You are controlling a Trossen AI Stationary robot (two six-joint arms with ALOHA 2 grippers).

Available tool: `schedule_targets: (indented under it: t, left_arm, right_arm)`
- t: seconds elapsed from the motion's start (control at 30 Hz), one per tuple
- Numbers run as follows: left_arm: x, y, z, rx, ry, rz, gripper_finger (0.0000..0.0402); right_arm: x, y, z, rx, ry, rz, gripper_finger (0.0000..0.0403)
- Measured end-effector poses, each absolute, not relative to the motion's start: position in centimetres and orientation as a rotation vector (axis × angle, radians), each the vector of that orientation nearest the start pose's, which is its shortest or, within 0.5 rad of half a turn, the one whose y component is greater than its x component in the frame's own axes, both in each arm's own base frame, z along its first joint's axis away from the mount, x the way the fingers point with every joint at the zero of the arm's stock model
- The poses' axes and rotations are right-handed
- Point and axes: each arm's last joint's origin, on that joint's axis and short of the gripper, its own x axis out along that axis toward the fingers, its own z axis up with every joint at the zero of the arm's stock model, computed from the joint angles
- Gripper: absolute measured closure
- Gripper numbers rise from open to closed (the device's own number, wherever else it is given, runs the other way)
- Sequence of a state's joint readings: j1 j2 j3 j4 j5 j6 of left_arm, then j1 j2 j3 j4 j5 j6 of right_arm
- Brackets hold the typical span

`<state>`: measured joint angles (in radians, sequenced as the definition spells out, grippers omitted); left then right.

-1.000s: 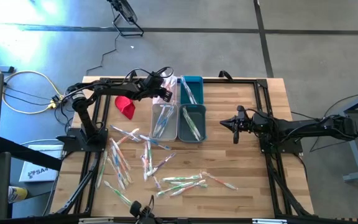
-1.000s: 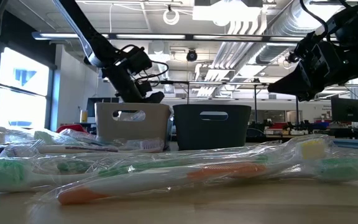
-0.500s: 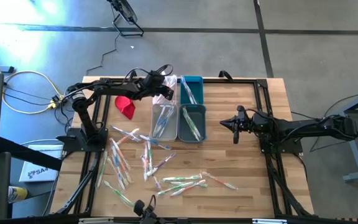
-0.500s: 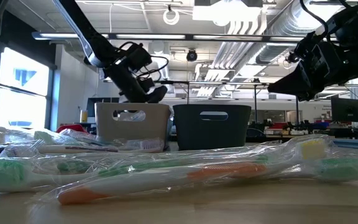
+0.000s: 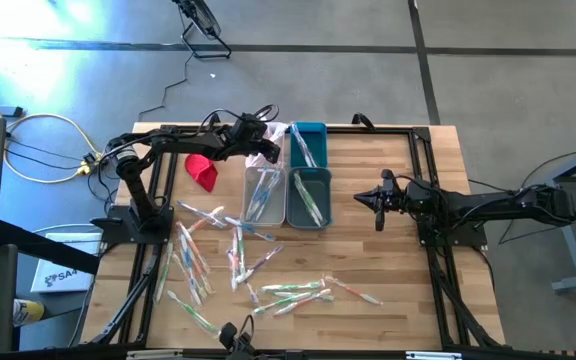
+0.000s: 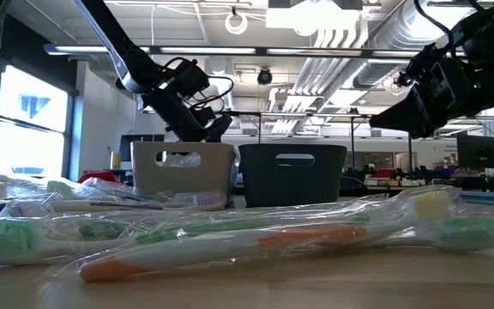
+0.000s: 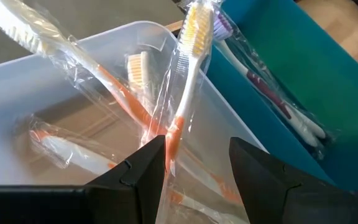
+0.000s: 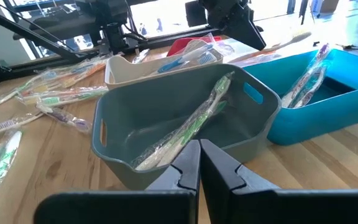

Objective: Pick & Place Toothbrushes
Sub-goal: Put the orange toothbrush into the transparent bin

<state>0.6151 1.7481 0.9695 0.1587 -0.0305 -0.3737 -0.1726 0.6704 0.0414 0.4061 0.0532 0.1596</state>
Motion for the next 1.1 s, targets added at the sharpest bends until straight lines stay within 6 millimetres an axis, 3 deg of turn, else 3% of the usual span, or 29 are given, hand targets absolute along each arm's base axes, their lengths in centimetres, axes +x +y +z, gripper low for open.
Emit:
schedule_targets:
  t: [1.1]
  left_arm:
    - [29.58, 20.89, 18.09, -0.543, 0.46, 0.725, 0.0226]
  right_arm:
    - [13.85, -2.56, 15.05, 0.174, 0.205, -0.239, 0.0399]
